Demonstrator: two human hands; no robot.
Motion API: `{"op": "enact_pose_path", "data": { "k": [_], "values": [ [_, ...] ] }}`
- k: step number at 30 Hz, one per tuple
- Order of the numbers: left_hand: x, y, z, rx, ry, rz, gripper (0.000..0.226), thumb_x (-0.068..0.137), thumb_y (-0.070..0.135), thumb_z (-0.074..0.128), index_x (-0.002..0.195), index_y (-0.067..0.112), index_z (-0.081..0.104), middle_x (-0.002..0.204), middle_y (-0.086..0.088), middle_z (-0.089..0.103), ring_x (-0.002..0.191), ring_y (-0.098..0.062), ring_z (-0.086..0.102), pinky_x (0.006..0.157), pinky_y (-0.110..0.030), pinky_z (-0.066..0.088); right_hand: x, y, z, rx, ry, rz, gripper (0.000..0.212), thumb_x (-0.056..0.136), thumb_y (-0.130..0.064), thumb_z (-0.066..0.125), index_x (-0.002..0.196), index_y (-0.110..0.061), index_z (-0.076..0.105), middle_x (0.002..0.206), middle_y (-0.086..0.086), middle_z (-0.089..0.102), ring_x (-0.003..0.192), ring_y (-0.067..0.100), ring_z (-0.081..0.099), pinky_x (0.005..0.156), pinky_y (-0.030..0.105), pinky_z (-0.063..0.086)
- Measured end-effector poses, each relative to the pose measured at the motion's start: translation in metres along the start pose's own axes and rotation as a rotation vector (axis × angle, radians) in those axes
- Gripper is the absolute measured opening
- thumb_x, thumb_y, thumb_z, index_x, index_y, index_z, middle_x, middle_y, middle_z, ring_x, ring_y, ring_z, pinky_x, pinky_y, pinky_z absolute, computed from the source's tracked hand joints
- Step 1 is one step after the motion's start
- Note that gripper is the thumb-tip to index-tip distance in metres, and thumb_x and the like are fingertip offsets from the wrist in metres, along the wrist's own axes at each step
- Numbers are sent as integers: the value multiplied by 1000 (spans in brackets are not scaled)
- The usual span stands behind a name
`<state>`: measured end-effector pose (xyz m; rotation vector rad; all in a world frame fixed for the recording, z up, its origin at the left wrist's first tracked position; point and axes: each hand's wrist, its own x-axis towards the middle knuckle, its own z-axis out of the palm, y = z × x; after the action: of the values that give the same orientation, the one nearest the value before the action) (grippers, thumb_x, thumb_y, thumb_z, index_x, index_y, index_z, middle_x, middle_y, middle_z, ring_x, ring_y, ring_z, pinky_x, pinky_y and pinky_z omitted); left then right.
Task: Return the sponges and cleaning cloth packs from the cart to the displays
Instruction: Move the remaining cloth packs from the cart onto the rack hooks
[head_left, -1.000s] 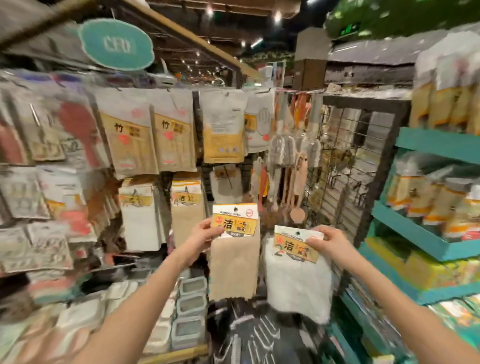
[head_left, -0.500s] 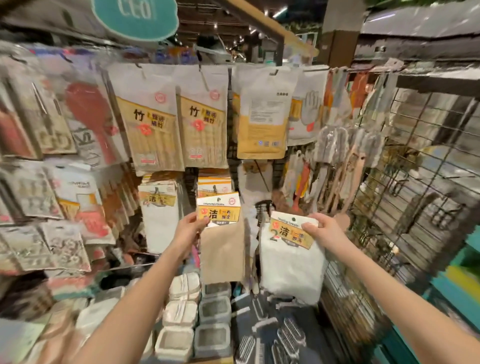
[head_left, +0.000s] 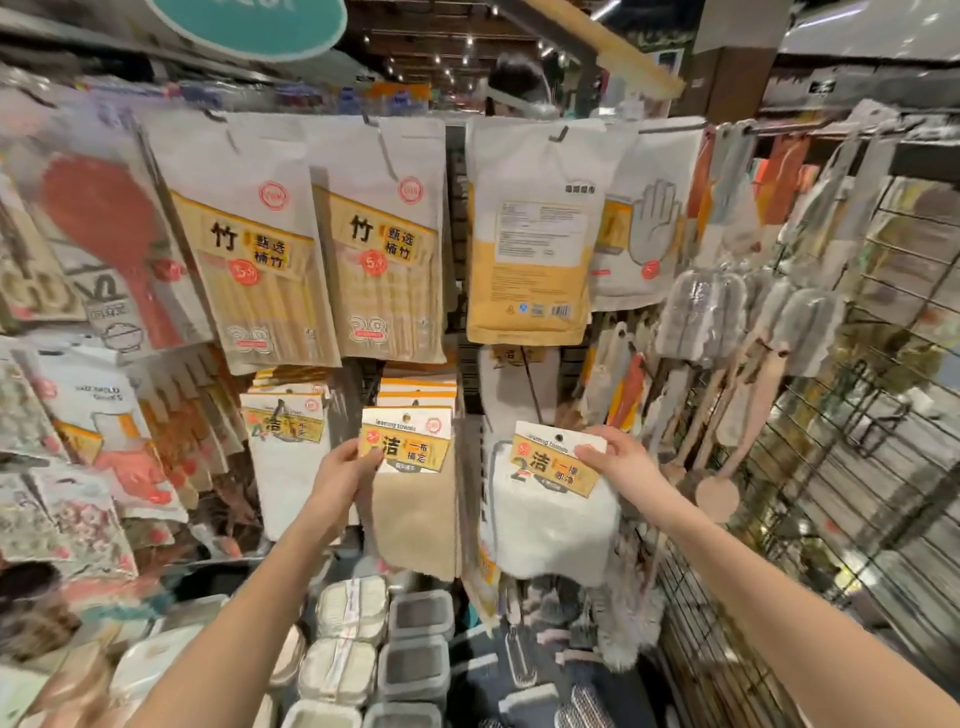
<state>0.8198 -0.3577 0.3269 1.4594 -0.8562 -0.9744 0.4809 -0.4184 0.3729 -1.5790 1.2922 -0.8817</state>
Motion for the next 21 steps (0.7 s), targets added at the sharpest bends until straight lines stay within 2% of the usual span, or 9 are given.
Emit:
{"op": "enact_pose_path", "data": {
  "k": [4,6,8,10,16,21],
  "values": [
    [-3,-1,2,-43,25,30,14,94,11,55,100,13,67,93,-3,75,87,-23,69,74,-36,51,25,1,3,-12,-10,1,14,90,-13,61,104,-16,60,90,-7,65,75,-1,61,58,6,46],
    [0,-3,3,-16,67,47,13,92,13,56,97,15,67,93,-1,74,89,-25,67,79,-42,51,34,1,5,-26,-25,4,19,90,-16,62,109,-12,62,98,-2,67,83,6,64,70,15,50],
    [3,-4,3,38,83,58,12,90,17,57,99,17,66,97,0,72,96,-28,64,88,-48,48,41,4,9,-25,-41,11,24,90,-17,62,113,-10,62,106,4,68,93,15,65,84,29,51],
    [3,-3,4,77,57,88,15,91,20,58,104,18,63,102,0,70,99,-27,62,91,-48,47,43,6,12,-14,-36,24,24,91,-16,61,114,-10,62,107,5,69,95,17,66,87,34,51],
    [2,6,14,79,-78,170,26,89,29,62,114,22,56,106,2,71,98,-16,67,82,-30,49,51,13,11,-59,14,43,16,89,-18,62,105,-19,64,106,5,70,99,21,66,94,43,50],
    [8,8,10,25,-147,190,23,92,21,60,115,19,58,108,0,72,101,-19,67,94,-40,48,58,13,10,-81,55,40,20,86,-22,65,106,-22,63,111,4,68,105,23,63,98,44,47]
  ]
}}
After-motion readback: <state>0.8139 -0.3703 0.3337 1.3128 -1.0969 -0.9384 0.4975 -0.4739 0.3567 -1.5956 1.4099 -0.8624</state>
